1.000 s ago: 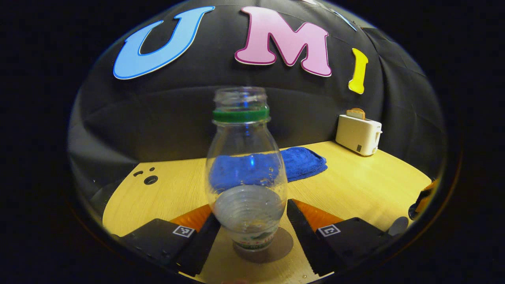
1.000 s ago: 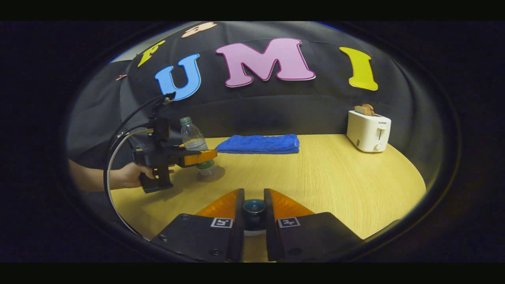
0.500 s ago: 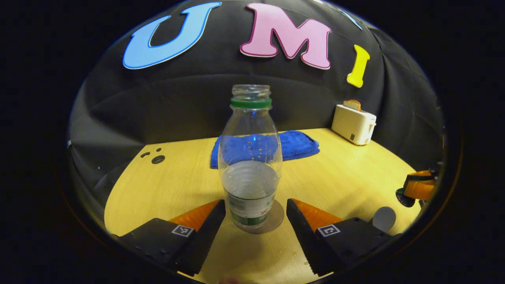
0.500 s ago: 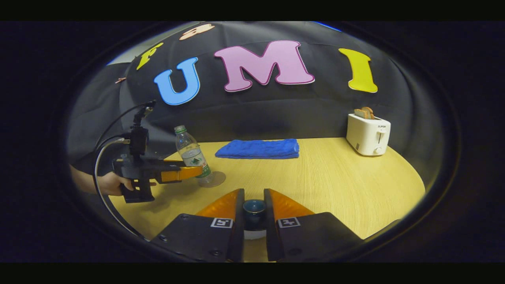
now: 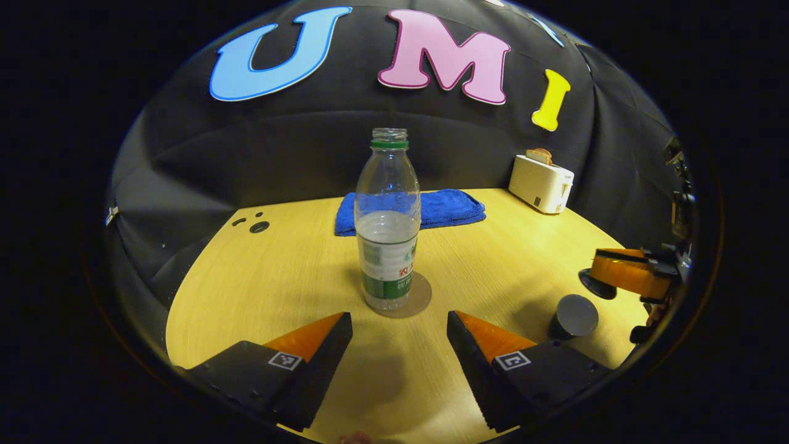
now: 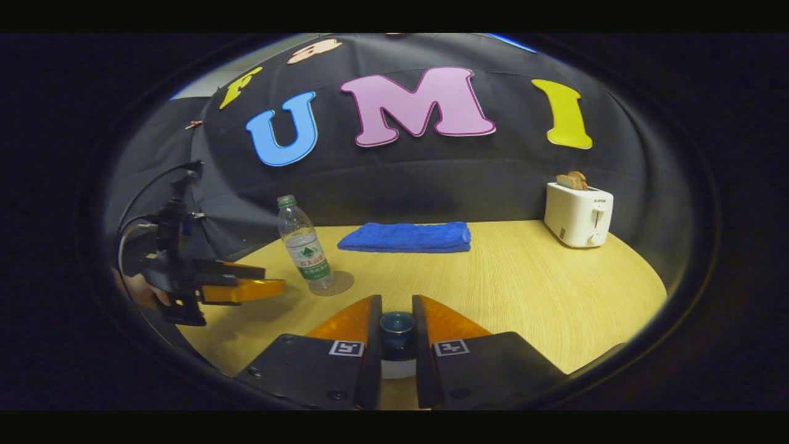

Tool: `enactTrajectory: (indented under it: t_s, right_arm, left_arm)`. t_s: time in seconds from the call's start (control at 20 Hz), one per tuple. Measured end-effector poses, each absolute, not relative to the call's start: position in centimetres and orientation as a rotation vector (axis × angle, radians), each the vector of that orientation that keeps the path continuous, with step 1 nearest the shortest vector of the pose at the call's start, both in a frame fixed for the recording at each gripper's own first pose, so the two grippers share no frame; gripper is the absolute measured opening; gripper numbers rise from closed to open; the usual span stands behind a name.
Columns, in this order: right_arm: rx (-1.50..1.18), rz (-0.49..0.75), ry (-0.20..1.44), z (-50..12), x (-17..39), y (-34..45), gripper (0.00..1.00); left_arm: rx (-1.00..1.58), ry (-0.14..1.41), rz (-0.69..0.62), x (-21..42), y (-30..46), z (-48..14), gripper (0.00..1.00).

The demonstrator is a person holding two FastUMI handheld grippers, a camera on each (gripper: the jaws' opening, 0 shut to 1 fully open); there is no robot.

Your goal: Open the teacup lid with one hand, grasp the water bottle and pour water into the teacup with the other hand; after pouring, place the water bottle on the coaster and then close the teacup lid.

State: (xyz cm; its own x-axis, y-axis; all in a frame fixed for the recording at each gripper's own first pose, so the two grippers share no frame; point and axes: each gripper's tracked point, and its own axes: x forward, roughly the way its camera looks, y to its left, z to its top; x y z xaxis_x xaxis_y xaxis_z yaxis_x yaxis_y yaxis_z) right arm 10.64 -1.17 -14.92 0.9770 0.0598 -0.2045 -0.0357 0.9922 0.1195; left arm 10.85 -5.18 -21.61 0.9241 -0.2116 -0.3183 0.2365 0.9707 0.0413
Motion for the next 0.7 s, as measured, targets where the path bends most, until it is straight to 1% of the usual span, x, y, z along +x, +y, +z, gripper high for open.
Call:
enactTrajectory:
  t_s: [0.25,0.6,0.65,0.7]
  right_arm:
    - [0.089,0.046,0.202,-17.1,10.5,-1.0,0.26]
    - [0.05,0.078,0.2,-18.7,9.8,0.1,0.27]
    - [0.045,0.081,0.2,-18.8,9.8,0.3,0.22]
    - [0.042,0.089,0.207,-19.1,9.8,0.5,0.24]
  left_arm:
    - [0.047,0.308,-0.195,9.7,-4.8,-21.2,0.97]
    - [-0.052,0.288,-0.177,9.5,-5.9,-20.7,0.97]
    - [-0.059,0.291,-0.176,9.5,-5.9,-20.7,0.98]
    - [-0.064,0.293,-0.18,9.4,-6.1,-20.9,0.98]
